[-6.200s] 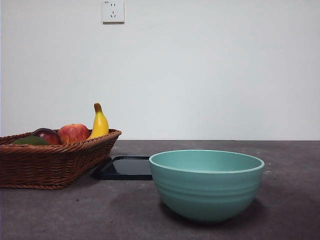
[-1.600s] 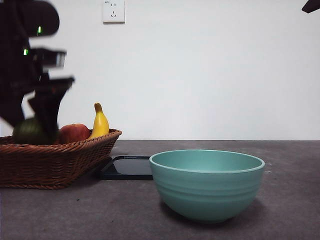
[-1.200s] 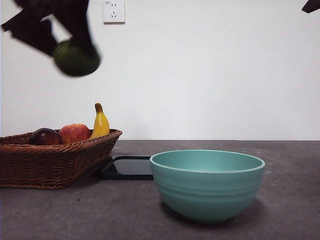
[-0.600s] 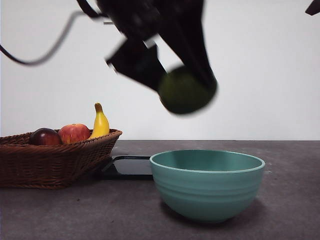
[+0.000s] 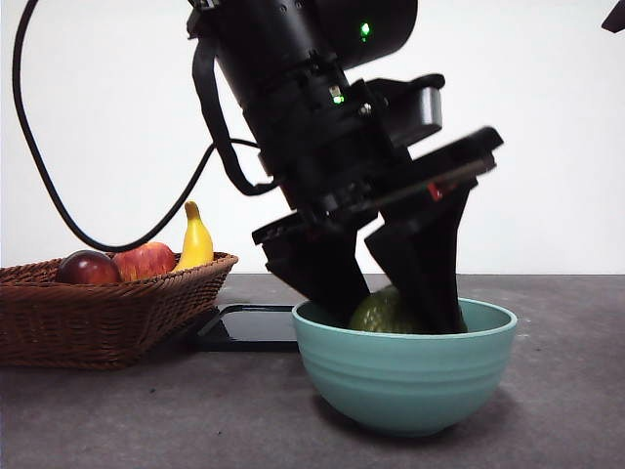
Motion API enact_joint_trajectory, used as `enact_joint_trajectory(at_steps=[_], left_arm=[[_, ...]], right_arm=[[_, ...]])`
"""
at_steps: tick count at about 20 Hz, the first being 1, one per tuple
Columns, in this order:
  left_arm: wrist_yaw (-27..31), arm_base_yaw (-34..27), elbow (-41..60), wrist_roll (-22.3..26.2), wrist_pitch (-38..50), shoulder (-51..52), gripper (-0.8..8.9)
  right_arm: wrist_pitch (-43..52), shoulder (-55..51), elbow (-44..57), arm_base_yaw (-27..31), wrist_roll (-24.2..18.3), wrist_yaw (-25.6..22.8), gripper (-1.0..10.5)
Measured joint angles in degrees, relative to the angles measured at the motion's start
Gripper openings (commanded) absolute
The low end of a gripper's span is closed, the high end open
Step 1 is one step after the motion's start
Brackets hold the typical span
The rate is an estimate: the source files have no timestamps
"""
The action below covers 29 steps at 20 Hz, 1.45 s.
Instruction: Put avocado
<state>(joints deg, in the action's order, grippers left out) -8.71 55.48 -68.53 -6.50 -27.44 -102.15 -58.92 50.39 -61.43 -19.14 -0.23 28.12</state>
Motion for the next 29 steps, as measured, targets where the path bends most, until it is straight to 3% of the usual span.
enact_joint_trajectory(at_steps=[4,7,16,21,24,29], left_arm=[[0.22,0.07,0.0,0.02,-0.15,-0.68,2.61],[0.22,0.15,0.0,0.02,-0.26,-0.68,3.77],[0.22,0.17,-3.04,-0.02,-3.54,-0.48,3.75],[0.17,-0.39,-6.03,-0.02,-4.48,6.14,3.74],[0.17,-4.02,-6.1,-0.07,-5.86,12.04,3.74],[0.24,-15.02,-6.1,-0.11,-10.36,23.91,3.73]], right_arm=[[0.0,0.0,0.0,0.0,0.0,0.0,4.1],[0.0,0.0,0.0,0.0,0.0,0.0,4.1],[0.0,0.0,0.0,0.0,0.0,0.0,4.1],[0.0,0.0,0.0,0.0,-0.02,0.0,4.1],[0.0,0.0,0.0,0.0,-0.02,0.0,4.1],[0.0,0.0,0.0,0.0,-0.02,-0.02,4.1]])
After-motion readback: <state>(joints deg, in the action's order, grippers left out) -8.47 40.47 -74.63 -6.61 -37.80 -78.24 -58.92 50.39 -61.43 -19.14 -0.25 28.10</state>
